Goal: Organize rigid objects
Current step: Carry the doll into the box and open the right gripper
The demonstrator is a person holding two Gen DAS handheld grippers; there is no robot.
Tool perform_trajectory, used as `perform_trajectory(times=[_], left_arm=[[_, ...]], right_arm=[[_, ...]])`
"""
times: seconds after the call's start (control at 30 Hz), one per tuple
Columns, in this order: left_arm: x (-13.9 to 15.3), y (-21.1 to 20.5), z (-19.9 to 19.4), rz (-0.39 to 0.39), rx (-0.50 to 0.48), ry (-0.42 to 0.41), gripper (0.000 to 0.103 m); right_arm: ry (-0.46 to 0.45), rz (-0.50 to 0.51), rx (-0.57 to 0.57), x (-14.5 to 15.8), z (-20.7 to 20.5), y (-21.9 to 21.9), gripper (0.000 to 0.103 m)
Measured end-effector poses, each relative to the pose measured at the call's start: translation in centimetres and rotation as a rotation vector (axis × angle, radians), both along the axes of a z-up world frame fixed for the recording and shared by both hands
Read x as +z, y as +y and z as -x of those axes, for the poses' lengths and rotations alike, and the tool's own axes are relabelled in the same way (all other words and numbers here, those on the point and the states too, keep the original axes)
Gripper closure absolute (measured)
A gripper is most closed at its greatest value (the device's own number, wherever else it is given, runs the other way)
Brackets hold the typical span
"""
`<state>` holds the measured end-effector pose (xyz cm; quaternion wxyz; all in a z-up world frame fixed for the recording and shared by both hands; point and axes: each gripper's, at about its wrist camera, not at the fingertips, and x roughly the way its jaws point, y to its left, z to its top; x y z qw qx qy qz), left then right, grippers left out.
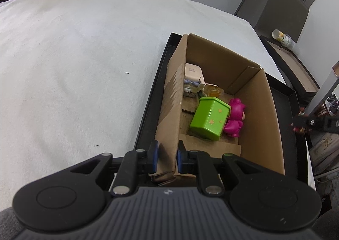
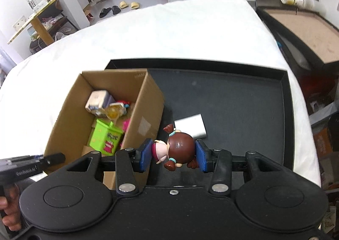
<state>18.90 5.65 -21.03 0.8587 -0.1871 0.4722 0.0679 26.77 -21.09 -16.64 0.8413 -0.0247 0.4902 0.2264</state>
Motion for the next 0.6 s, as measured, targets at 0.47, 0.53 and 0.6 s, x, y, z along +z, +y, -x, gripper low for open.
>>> perform_trajectory(times=[0.47, 0.53, 0.6], left_arm=[[-0.8, 0.7, -0.1, 0.056, -0.017, -0.011, 0.087], [-0.8, 0.8, 0.0, 0.067, -0.020, -0.014, 0.087], [-0.8, 0.9, 0.1, 0.073, -0.022, -0.016, 0.086]], right_arm=[[-0.056, 0.028, -0.020, 2.4, -0.4, 2.6, 0.060], [-0.061, 0.027, -0.026, 2.6, -0.7, 3.0, 0.060], [-0.063, 0.027, -0.027, 2.7, -1.0, 3.7, 0.060]])
